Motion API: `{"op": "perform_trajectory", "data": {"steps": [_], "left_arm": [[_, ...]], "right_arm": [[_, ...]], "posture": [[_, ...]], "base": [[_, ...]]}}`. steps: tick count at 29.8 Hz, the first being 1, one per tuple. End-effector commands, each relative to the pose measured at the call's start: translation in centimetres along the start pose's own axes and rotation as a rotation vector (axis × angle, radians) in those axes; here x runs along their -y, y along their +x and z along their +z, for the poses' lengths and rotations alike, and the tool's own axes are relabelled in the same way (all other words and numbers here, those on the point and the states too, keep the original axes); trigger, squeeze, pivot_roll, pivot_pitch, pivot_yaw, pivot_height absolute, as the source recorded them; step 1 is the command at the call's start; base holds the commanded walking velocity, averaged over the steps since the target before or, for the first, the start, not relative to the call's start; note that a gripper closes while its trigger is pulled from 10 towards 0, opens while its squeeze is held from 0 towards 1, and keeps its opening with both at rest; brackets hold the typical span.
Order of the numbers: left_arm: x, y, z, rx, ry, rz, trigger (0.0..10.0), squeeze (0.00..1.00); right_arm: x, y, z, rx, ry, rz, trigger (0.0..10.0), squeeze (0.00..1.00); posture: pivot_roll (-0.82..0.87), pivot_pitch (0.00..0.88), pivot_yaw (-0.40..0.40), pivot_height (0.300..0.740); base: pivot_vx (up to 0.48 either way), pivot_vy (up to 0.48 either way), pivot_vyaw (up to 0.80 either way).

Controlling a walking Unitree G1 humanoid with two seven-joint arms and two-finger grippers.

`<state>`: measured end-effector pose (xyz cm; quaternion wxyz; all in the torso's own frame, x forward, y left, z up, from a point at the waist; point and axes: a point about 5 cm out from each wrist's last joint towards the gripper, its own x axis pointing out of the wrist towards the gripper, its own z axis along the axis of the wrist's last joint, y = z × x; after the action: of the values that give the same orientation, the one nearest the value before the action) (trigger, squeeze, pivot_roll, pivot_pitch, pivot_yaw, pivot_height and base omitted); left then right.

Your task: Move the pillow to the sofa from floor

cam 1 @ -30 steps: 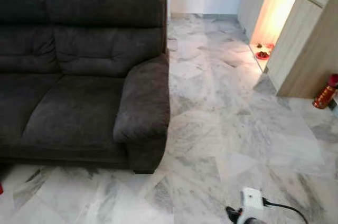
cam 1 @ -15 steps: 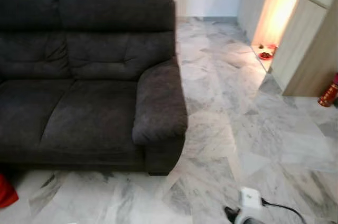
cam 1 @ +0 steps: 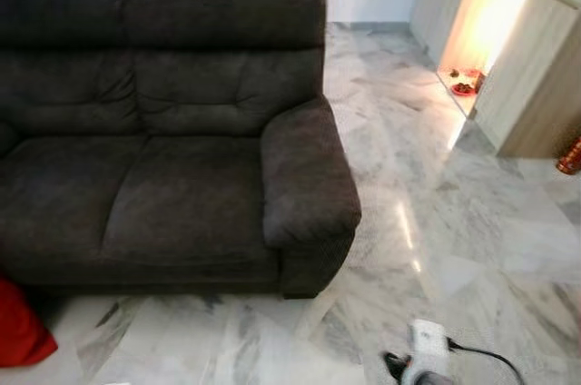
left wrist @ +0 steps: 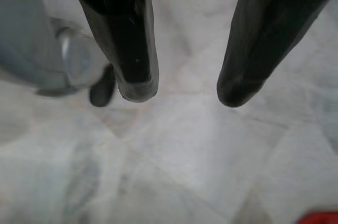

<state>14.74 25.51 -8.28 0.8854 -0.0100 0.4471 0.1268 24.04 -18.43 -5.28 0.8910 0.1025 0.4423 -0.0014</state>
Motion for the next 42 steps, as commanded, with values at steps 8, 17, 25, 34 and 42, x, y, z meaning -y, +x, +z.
{"op": "perform_trajectory", "data": {"steps": [8, 17, 25, 34, 42], "left_arm": [[-0.04, -0.13, -0.64, -0.024, -0.007, 0.002, 10.0, 0.00], [0.06, -0.14, -0.70, -0.024, -0.010, -0.003, 10.0, 0.00], [0.06, -0.13, -0.68, -0.023, -0.015, -0.003, 10.0, 0.00], [0.04, -0.12, -0.63, -0.023, -0.016, -0.002, 10.0, 0.00], [0.15, -0.12, -0.64, -0.020, -0.024, -0.003, 10.0, 0.00]], "right_arm": [[1.12, -0.24, -0.21, -0.008, 0.001, -0.036, 10.0, 0.00], [1.26, -0.27, -0.19, 0.001, 0.015, -0.046, 10.0, 0.00], [1.26, -0.26, -0.12, 0.002, 0.004, -0.047, 10.0, 0.00], [1.23, -0.25, -0.09, 0.007, 0.010, -0.051, 10.0, 0.00], [1.29, -0.27, -0.08, 0.008, 0.013, -0.053, 10.0, 0.00]], "posture": [[0.04, 0.078, 0.041, 0.740], [0.04, 0.081, 0.036, 0.740], [0.04, 0.081, 0.032, 0.740], [0.04, 0.081, 0.035, 0.740], [0.03, 0.073, 0.020, 0.740]], "base": [[0.000, 0.417, 0.00], [0.000, 0.399, 0.00], [0.000, 0.389, 0.00], [0.000, 0.387, 0.00], [0.000, 0.388, 0.00]]}}
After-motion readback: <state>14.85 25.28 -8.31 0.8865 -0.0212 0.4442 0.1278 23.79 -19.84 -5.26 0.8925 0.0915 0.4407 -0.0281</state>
